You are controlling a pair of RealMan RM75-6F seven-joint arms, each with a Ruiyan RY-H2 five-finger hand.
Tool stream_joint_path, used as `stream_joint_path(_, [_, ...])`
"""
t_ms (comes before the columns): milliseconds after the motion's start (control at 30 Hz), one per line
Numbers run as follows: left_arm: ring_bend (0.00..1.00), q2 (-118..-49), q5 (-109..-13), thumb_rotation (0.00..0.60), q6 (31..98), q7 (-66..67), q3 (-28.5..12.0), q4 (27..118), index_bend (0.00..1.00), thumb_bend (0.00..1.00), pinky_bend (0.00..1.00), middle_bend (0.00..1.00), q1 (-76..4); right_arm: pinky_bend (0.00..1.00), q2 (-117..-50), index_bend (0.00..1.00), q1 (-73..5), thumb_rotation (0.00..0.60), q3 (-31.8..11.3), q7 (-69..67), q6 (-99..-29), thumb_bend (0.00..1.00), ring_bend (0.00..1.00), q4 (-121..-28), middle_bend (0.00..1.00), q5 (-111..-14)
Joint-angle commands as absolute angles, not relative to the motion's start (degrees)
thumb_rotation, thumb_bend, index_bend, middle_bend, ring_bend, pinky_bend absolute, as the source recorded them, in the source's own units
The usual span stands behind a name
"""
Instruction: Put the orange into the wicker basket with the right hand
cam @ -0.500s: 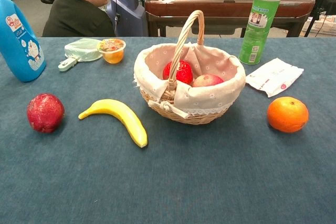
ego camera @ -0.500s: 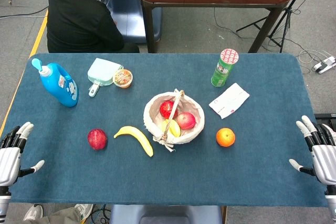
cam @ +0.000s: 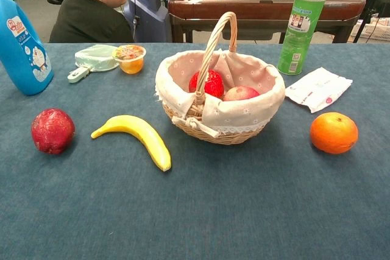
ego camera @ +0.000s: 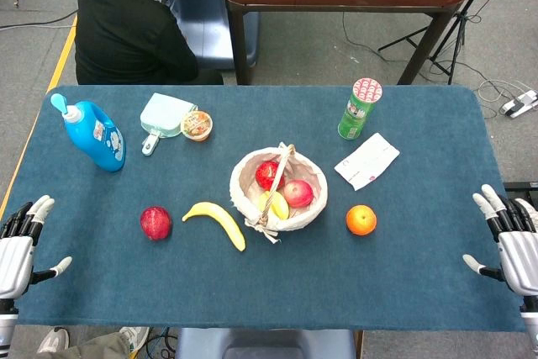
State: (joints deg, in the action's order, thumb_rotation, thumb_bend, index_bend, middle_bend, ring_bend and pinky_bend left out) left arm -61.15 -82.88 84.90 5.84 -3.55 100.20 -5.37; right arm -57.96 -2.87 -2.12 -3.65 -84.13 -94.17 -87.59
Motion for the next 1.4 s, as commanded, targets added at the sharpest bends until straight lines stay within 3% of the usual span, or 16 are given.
stream_joint_path(33, [0.0,-61.11,-82.98,0.6,85.06,5.84,-3.48,100.21,0.0,0.17,0.08,0.0,-5.27,0.2,-57.38,0.0,-4.42,0.6,-2.46,-2.37,-82.52,0.1,0.05,-94.9,0.06,-88.42])
stream_joint_path(167, [0.0,-61.04,-82.91,0.6,85.38,5.78,-3.4,100.16,0.0,0.17,0.08,0.0,-4.97,0.34,-57.24,0.11,-7.66,0.6,-3.2,-0.95,-78.48,0.1,0.24,-95.72,0.24,-88.77])
stream_joint_path(267, [0.0,-60.99,-83.02,0.6,85.55,5.71,-3.34,100.2,0.0,0.17,0.08,0.0,-4.84,0.38,-57.75,0.16,-10.35,0.6,-3.67,-0.2,-74.49,0.1,0.29,-95.77,0.3,-88.18])
stream_joint_path(767, [0.0,-60.9,-82.54,0.6,85.27,6.18,-3.35,100.28,0.0,0.17,0.08,0.0,-4.76,0.38,-63.96,0.16,-20.5,0.6,-4.28,4.42,-59.08,0.1,0.28,-93.4,0.24,-83.76])
stream_joint_path(1000, [0.0,-60.9,-82.54,0.6,85.2,6.3,-3.36,100.39,0.0,0.17,0.08,0.0,-4.79,0.38,-67.79,0.16,-23.66,0.6,-4.02,6.75,-54.47,0.1,0.22,-91.19,0.19,-81.46])
stream_joint_path(1400, [0.0,-60.74,-82.44,0.6,85.28,6.18,-3.24,100.28,0.0,0.17,0.08,0.0,-4.54,0.38,-73.74,0.16,-27.31,0.6,-3.87,8.61,-50.28,0.1,0.22,-85.84,0.2,-78.02])
